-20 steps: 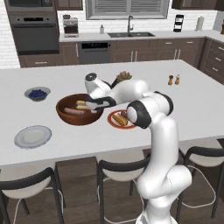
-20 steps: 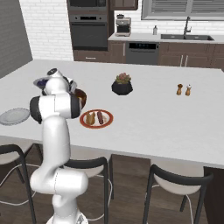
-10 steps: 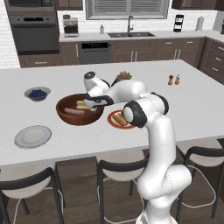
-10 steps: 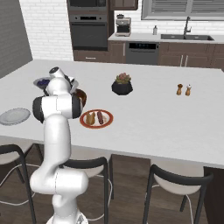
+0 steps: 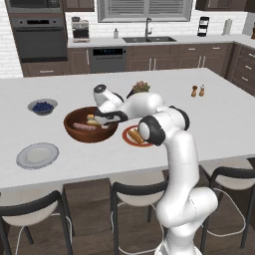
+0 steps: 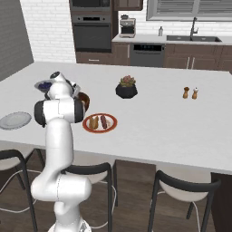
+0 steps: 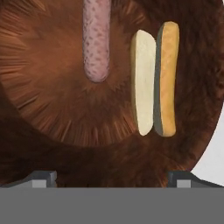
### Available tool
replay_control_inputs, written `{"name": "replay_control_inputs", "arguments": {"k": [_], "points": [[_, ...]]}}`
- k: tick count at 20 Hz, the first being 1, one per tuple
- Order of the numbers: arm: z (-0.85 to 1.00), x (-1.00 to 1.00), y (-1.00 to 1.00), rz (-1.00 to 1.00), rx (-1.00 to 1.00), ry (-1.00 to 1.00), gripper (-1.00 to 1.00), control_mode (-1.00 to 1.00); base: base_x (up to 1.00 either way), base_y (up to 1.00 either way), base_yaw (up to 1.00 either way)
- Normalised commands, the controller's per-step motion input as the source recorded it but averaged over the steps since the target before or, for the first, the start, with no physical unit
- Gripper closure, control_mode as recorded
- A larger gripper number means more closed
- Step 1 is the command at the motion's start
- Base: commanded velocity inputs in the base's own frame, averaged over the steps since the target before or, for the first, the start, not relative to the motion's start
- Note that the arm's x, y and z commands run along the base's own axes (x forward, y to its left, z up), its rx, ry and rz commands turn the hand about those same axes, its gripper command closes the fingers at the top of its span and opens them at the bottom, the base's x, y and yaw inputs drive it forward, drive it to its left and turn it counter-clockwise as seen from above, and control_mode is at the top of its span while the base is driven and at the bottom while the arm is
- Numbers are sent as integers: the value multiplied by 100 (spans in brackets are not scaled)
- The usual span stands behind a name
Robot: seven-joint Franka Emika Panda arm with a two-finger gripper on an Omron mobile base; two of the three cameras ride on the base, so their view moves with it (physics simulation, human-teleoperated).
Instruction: Place one bun and one sausage from the bowl on each plate.
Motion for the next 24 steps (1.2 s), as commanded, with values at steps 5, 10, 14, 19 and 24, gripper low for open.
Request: {"name": "replay_control_inputs", "arguments": {"k": [5,10,14,19,24], "points": [[0,32,-1,0,0,0,-100,-100,0,0,0],[0,70,-2,0,0,0,-100,-100,0,0,0],[-22,47,0,0,-1,0,-100,-100,0,0,0],[-38,6,8,0,-4,0,-100,-100,0,0,0],[-24,1,26,0,-4,0,-100,-100,0,0,0]]}}
